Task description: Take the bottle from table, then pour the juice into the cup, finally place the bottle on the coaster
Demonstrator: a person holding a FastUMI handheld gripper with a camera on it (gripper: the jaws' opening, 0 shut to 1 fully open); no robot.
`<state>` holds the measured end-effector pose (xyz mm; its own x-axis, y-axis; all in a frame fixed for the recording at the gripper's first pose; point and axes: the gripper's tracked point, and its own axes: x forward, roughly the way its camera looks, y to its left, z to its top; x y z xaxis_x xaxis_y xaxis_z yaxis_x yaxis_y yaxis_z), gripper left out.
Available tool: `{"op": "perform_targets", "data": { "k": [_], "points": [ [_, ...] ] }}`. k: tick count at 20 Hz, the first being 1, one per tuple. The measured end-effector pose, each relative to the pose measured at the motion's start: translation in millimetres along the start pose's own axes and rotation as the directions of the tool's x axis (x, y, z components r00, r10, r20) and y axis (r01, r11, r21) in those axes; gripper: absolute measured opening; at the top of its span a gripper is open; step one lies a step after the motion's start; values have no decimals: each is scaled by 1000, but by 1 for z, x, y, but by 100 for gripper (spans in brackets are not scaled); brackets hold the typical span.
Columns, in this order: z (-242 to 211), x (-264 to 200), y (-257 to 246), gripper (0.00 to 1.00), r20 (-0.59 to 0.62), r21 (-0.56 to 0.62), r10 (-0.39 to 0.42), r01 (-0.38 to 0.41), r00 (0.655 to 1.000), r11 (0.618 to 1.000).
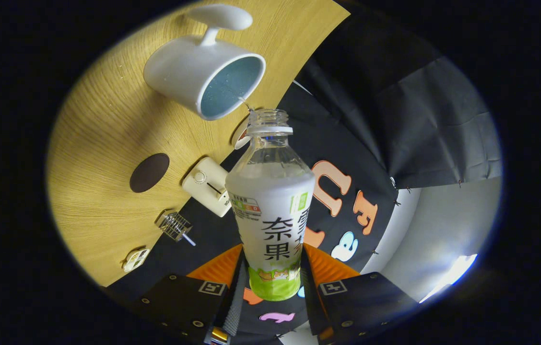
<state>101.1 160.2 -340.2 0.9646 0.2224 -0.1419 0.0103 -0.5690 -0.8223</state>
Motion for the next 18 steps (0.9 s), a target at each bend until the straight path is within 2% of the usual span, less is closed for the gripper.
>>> {"op": "perform_targets", "data": {
  "k": [4, 11, 14, 18],
  "points": [
    [5, -4, -7, 56, 20, -43, -33, 34, 999, 998],
    [4, 0, 5, 57, 10, 30, 3, -3, 1000, 1000],
    [5, 1, 24, 56, -2, 138, 68, -67, 998, 988],
    [19, -6, 49, 57, 25, 315, 198, -196, 980, 929]
  ]
}}
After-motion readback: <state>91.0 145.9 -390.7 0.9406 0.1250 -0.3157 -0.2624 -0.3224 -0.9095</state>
